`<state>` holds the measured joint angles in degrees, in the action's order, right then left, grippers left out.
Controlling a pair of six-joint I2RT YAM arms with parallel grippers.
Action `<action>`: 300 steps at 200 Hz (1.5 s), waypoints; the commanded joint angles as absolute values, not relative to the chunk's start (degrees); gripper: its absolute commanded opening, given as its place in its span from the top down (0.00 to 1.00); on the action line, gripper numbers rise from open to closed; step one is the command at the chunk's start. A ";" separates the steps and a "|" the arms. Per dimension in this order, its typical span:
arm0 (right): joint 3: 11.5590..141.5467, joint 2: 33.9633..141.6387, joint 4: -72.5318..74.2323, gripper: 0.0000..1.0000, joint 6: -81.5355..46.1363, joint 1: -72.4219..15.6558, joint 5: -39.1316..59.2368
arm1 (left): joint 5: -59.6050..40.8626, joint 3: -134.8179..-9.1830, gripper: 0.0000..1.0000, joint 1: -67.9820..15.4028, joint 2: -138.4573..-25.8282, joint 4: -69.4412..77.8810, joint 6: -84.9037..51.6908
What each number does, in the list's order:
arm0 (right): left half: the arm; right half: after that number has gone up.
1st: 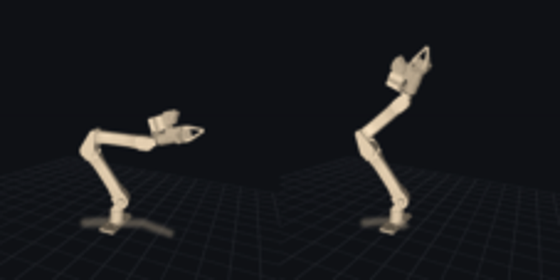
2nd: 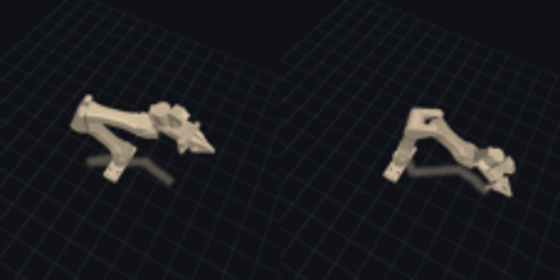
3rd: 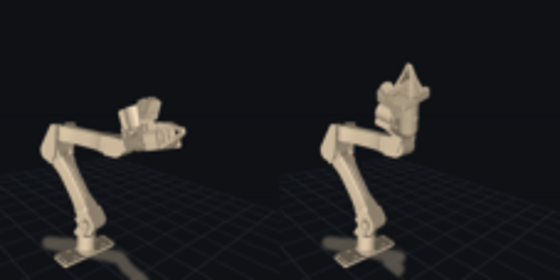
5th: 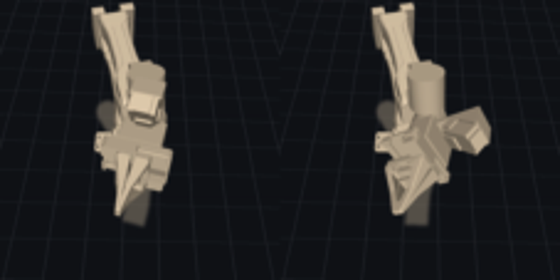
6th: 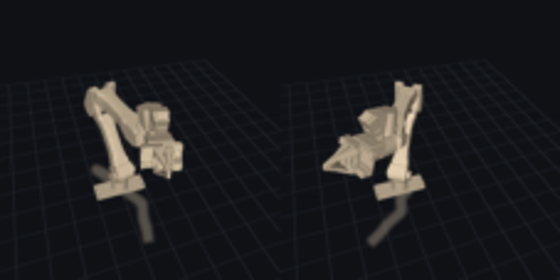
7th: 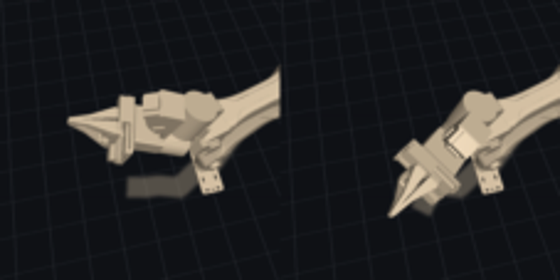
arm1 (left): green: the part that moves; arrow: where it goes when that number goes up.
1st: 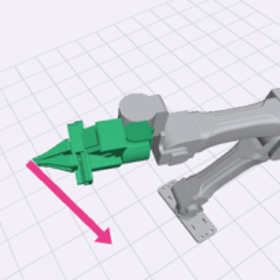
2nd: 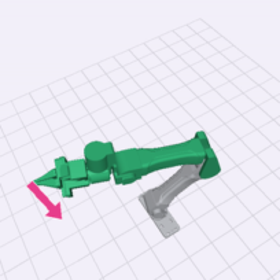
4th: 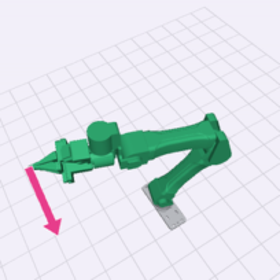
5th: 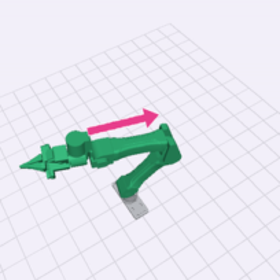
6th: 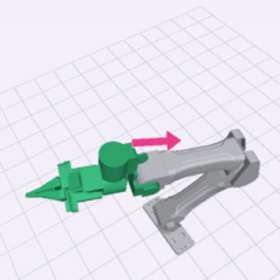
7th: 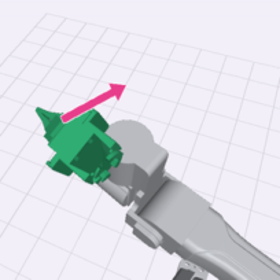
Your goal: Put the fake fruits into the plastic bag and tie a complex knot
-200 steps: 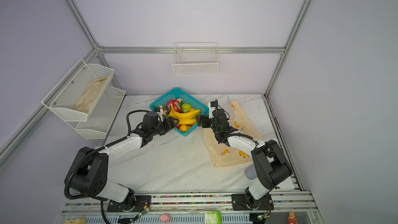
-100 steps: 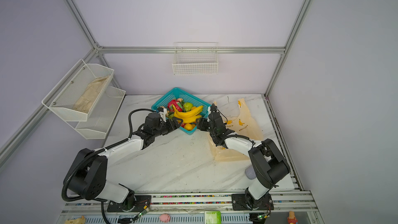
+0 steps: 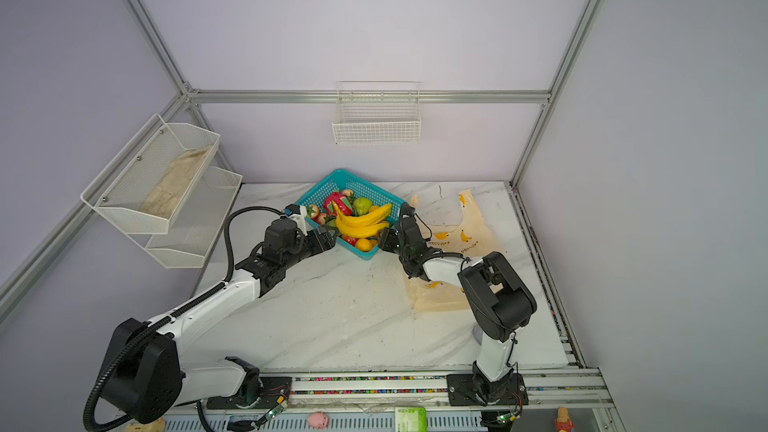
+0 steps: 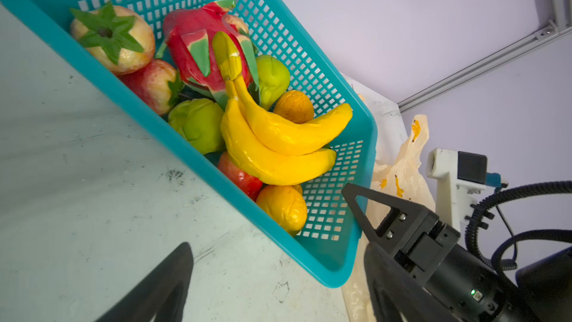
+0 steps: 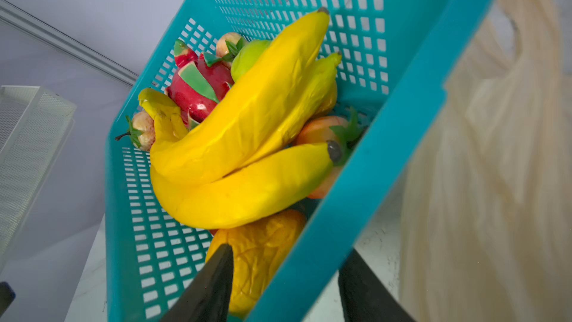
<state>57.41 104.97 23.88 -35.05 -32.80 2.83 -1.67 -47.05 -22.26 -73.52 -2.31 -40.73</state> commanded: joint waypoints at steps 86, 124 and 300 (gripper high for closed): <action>78.86 114.43 17.48 0.31 -24.14 -26.96 8.24 | -2.45 -45.42 0.11 -21.78 -65.78 -6.32 -34.87; 69.46 102.45 10.32 0.21 -17.93 -20.60 2.75 | -6.12 -46.66 0.10 -21.79 -66.12 -4.48 -33.35; 90.57 121.50 -1.05 0.48 5.89 -8.13 -31.57 | -12.89 -49.40 0.05 -21.80 -70.41 -4.83 -31.26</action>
